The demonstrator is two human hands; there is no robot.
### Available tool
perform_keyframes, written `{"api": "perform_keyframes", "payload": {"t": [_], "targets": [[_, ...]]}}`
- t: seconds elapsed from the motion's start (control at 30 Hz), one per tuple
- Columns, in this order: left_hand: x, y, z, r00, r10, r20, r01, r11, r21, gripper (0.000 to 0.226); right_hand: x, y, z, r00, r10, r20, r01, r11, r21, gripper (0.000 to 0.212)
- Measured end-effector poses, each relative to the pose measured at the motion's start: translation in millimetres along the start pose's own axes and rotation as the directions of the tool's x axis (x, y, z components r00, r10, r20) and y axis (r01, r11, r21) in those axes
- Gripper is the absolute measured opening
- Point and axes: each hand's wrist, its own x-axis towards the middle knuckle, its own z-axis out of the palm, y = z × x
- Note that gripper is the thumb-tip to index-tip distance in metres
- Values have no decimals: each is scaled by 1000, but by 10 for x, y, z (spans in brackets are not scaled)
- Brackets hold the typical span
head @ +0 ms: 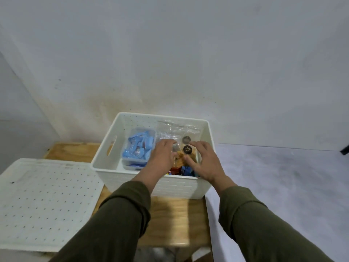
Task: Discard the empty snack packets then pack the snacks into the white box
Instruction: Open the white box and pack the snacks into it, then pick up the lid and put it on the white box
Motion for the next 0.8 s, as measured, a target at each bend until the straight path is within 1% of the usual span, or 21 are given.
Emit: {"api": "perform_keyframes", "payload": {"t": [0.13, 0.23, 0.37, 0.47, 0.6, 0.73, 0.8], "targets": [[-167, -37, -305, 995, -7, -96, 6, 1000, -12, 45, -37, -283, -88, 998, -64, -9, 65, 998, 19, 56], [-420, -90, -627, 977, -37, -211, 36, 999, -11, 46, -88, -581, -110, 991, -133, 5, 133, 991, 16, 58], [-985, -300, -1018, 928, -95, -361, 96, 995, -14, 45, -269, -1046, -19, 971, -239, 26, 239, 971, 7, 59], [-1498, -581, -1189, 875, -191, -444, 187, 981, -53, 45, -506, -1381, 163, 945, -318, 68, 316, 948, 46, 58], [-2174, -1042, -1237, 816, -346, -463, 346, 934, -90, 46, -854, -1684, 577, 908, -388, 156, 378, 921, 92, 58], [-2626, -1545, -1201, 728, -507, -462, 501, 853, -145, 49, -1133, -1833, 1126, 878, -395, 269, 377, 919, 119, 60], [-2746, -1812, -1109, 686, -559, -466, 550, 818, -172, 51, -1220, -1818, 1488, 860, -386, 334, 372, 922, 109, 62]]}}
